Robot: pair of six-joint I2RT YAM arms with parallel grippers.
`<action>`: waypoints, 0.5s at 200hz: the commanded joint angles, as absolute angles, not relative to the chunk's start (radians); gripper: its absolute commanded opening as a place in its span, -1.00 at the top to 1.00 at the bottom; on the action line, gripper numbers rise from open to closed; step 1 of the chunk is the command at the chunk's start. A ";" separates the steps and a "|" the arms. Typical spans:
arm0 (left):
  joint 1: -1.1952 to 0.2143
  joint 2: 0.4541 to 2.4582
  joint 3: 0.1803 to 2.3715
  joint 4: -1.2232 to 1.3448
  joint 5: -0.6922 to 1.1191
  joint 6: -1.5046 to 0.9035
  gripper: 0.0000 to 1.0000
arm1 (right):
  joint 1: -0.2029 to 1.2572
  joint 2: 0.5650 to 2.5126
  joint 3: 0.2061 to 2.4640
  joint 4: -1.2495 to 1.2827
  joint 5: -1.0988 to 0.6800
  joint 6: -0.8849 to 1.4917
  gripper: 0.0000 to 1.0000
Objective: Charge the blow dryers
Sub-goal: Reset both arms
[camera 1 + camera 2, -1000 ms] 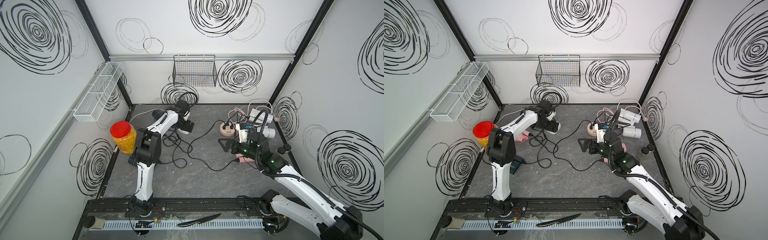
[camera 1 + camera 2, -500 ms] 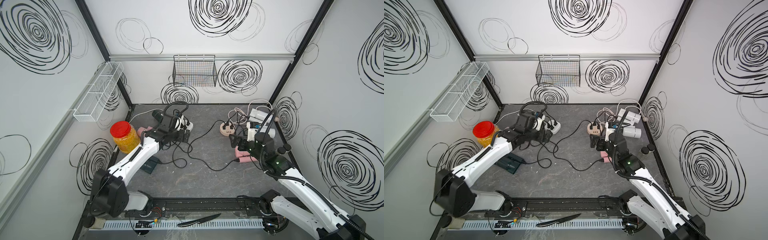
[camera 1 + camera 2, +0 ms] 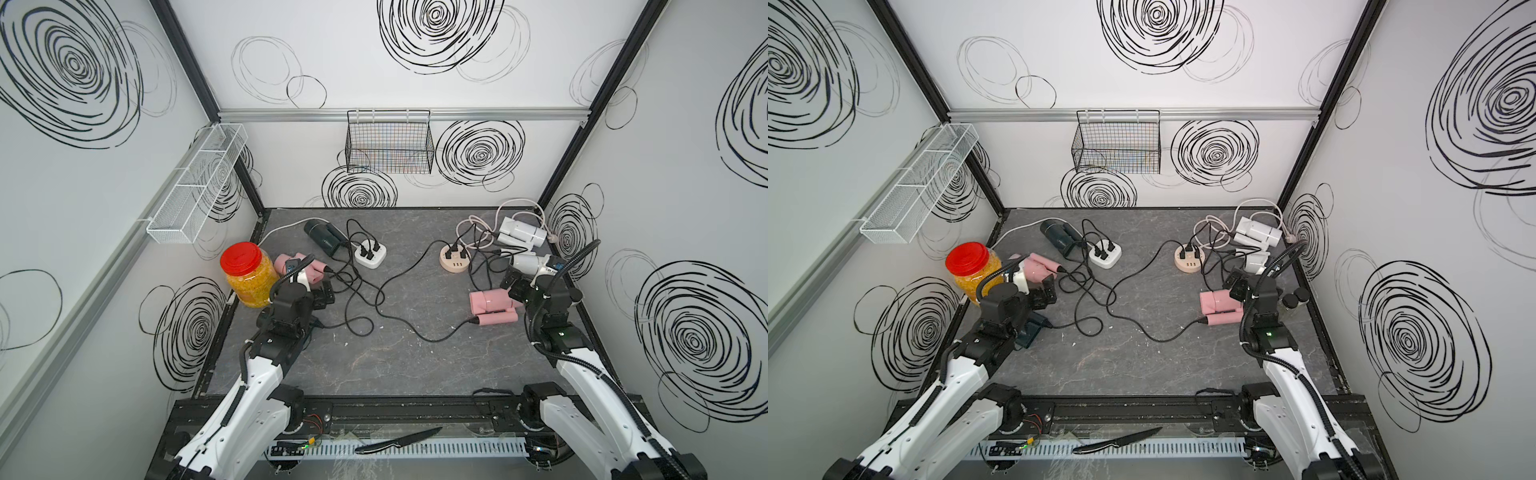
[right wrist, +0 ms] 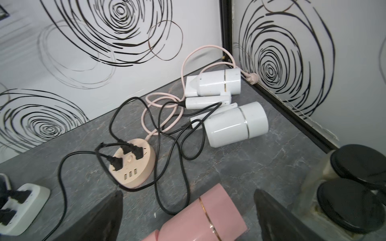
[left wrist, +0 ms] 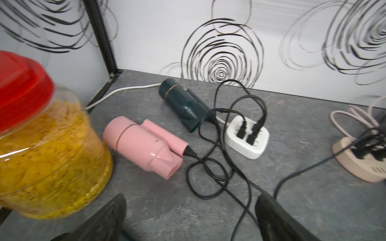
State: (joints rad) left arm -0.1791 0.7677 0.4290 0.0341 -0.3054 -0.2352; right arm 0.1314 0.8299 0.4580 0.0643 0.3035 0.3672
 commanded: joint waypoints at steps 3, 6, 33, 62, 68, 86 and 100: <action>-0.105 0.810 0.388 0.216 -0.388 -0.155 -0.98 | 0.116 0.894 0.386 0.294 0.329 0.255 -1.00; -0.096 0.820 0.375 0.242 -0.363 -0.133 -0.98 | 0.114 0.904 0.375 0.322 0.333 0.233 -1.00; -0.032 0.926 0.252 0.581 -0.258 -0.099 -0.98 | 0.101 1.001 0.317 0.531 0.397 0.153 -1.00; -0.009 1.139 0.201 0.892 -0.259 -0.056 -0.98 | 0.064 1.129 0.300 0.702 0.365 0.124 -1.00; -0.010 1.188 0.197 0.948 -0.248 -0.048 -0.98 | 0.052 1.161 0.294 0.743 0.342 0.123 -1.00; -0.010 1.270 0.242 0.990 -0.197 -0.027 -0.98 | 0.034 1.247 0.306 0.803 0.329 0.105 -1.00; -0.006 1.306 0.274 0.977 -0.175 -0.042 -0.98 | 0.014 1.297 0.328 0.788 0.291 0.117 -1.00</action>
